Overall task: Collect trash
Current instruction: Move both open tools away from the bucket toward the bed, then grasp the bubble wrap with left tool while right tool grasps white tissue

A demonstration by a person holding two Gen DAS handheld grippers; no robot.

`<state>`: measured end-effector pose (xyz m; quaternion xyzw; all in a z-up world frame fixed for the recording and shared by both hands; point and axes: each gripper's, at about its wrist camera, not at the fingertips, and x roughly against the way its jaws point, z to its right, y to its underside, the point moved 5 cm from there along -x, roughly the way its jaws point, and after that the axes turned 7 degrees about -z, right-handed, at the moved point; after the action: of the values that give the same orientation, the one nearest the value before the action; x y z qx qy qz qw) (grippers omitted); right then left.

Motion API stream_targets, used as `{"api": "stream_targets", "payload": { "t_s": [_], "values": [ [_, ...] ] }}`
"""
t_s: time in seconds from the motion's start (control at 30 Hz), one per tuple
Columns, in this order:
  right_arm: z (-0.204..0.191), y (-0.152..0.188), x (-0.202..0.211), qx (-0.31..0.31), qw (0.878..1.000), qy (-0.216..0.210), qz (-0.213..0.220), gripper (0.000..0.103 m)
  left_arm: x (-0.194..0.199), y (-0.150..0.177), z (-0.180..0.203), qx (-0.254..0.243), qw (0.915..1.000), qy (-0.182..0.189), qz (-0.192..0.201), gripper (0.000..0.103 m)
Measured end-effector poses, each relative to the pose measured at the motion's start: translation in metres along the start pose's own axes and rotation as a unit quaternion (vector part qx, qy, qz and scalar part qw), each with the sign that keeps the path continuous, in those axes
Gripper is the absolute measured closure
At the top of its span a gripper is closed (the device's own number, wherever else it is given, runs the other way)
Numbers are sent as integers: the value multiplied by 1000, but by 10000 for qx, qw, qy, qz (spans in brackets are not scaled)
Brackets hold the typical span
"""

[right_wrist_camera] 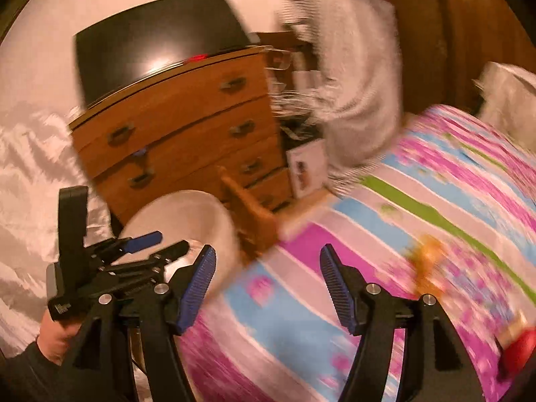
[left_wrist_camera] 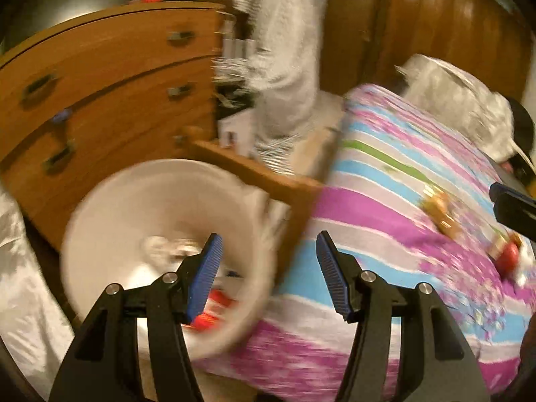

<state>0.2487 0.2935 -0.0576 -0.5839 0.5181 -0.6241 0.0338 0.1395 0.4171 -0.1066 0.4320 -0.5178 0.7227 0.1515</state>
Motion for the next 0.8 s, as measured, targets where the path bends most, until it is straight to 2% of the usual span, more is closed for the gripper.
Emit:
{"api": "stream_targets", "payload": {
  "t_s": [0.17, 0.3, 0.4, 0.5, 0.57, 0.63, 0.7, 0.8],
  "values": [
    [121, 79, 64, -636, 9956, 680, 124, 37, -18, 20, 98, -595, 9955, 671, -301, 47],
    [229, 153, 117, -1184, 9821, 1463, 0, 37, -28, 40, 170, -1055, 9875, 1058, -503, 47],
    [301, 191, 158, -1563, 9695, 1881, 169, 40, -32, 56, 221, -1377, 9798, 1300, -647, 47],
    [369, 212, 193, -2205, 9539, 1947, 594, 52, -36, 68, 258, -1535, 9744, 1453, -768, 47],
    [418, 218, 201, -2531, 9440, 2003, 680, 53, -38, 73, 280, -1638, 9718, 1485, -815, 47],
    [455, 217, 190, -2721, 9411, 1948, 483, 54, -39, 76, 295, -1687, 9701, 1513, -868, 47],
    [481, 212, 167, -2935, 9429, 1555, 238, 54, -40, 79, 306, -1694, 9689, 1545, -929, 47],
    [489, 215, 132, -2897, 9507, 1072, -264, 54, -40, 79, 315, -1710, 9681, 1549, -972, 47]
  ]
}}
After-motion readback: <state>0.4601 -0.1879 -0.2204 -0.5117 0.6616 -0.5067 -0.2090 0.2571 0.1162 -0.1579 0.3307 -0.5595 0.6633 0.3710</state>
